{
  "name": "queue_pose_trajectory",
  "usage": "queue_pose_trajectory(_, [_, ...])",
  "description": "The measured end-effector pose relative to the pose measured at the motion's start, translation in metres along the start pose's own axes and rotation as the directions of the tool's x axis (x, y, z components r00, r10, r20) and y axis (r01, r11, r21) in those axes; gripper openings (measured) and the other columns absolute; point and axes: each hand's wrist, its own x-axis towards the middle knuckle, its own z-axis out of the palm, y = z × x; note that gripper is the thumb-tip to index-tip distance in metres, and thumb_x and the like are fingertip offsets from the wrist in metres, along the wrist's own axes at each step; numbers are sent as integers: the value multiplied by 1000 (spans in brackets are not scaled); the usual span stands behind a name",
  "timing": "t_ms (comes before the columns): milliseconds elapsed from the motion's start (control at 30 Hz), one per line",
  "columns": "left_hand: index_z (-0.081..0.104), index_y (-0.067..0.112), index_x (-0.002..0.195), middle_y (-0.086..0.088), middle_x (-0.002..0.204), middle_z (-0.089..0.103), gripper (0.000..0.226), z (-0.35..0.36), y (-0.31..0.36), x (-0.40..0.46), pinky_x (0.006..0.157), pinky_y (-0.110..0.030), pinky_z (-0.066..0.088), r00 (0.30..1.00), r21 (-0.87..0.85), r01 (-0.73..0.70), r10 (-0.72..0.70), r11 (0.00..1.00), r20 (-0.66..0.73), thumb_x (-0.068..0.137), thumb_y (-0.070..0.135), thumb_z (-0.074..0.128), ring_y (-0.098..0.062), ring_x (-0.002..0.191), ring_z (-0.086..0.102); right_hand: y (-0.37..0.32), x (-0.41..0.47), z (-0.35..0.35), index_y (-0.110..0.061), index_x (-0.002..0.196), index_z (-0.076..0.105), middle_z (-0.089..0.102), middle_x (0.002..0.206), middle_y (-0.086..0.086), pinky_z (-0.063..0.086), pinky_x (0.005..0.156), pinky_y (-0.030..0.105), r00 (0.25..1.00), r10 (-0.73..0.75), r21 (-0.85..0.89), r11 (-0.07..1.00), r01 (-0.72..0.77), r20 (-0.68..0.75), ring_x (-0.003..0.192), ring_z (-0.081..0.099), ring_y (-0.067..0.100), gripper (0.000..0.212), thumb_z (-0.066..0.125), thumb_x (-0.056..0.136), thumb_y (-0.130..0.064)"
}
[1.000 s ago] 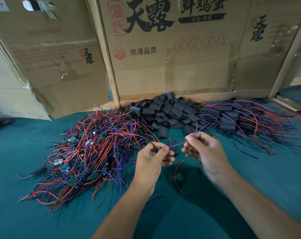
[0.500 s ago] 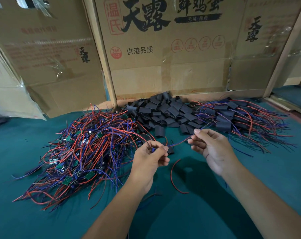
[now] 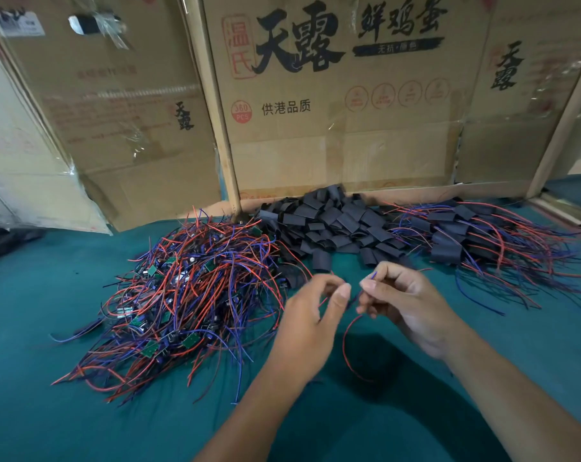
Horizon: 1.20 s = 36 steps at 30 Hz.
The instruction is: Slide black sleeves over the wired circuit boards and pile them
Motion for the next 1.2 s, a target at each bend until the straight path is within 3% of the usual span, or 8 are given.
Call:
queue_pose_trajectory(133, [65, 23, 87, 3, 66, 60, 27, 13, -1, -6, 60, -33, 46, 989, -127, 78, -60, 989, 137, 98, 44, 53, -9, 57, 52, -1, -1, -6, -7, 75, 56, 61, 67, 16, 42, 51, 25, 998, 1, -72, 997, 4, 69, 60, 59, 23, 18, 70, 83, -13])
queue_pose_trajectory(400, [58, 20, 76, 7, 58, 47, 25, 14, 4, -10, 55, -29, 33, 989, -76, 92, -83, 993, 121, 99, 31, 58, -6, 55, 38, -7, -1, -15, -2, 75, 59, 61, 66, 15, 41, 53, 25, 994, 91, -233, 969, -76, 57, 57, 55, 20, 19, 70, 81, -16])
queue_pose_trajectory(533, [53, 20, 69, 11, 54, 47, 31, 12, 3, -10, 52, -25, 32, 987, -134, 154, -147, 979, 56, 98, 24, 59, -5, 52, 38, -6, 16, -19, -9, 72, 63, 62, 66, 9, 43, 50, 25, 984, 50, -115, 991, -71, -173, 58, 55, 18, 15, 69, 85, -14])
queue_pose_trajectory(600, [51, 16, 69, 11, 55, 43, 32, 12, 3, -10, 53, -27, 30, 984, -159, 171, -175, 972, -16, 99, 24, 59, -6, 53, 34, -1, 41, -14, -6, 79, 64, 67, 68, 5, 47, 51, 25, 970, -6, -277, 959, -63, -242, 62, 62, 19, 13, 64, 92, -9])
queue_pose_trajectory(700, [49, 15, 70, 12, 56, 39, 32, 14, 5, -13, 53, -25, 28, 982, -150, 162, -174, 975, -68, 99, 24, 58, -6, 55, 31, 10, 84, 8, -15, 90, 70, 73, 83, -5, 52, 69, 26, 997, -75, -838, 541, 69, 34, 79, 67, 12, 6, 64, 91, -15])
queue_pose_trajectory(867, [44, 23, 67, 13, 54, 35, 35, 15, 6, -14, 51, -12, 28, 984, -184, 135, -153, 974, -90, 100, 21, 57, -6, 53, 30, 20, 136, 41, -20, 114, 63, 54, 90, -7, 45, 74, 36, 905, 243, -936, 59, 346, 350, 81, 50, 13, 28, 67, 91, -34])
queue_pose_trajectory(1000, [45, 20, 68, 13, 56, 36, 34, 13, 3, -13, 53, -26, 27, 979, -229, 144, -173, 963, -110, 100, 24, 56, -6, 55, 28, 26, 156, 44, -24, 118, 54, 45, 87, -12, 32, 61, 27, 855, 381, -921, -27, 390, 351, 74, 41, 5, 45, 71, 84, -48])
queue_pose_trajectory(1200, [47, 19, 70, 14, 57, 37, 32, 15, 3, -11, 53, -19, 29, 977, -235, 149, -180, 960, -116, 100, 23, 56, -6, 56, 30, 23, 165, 38, -22, 121, 53, 55, 99, -3, 35, 56, 24, 820, 493, -938, -21, 346, 291, 73, 51, 9, 44, 73, 86, -39])
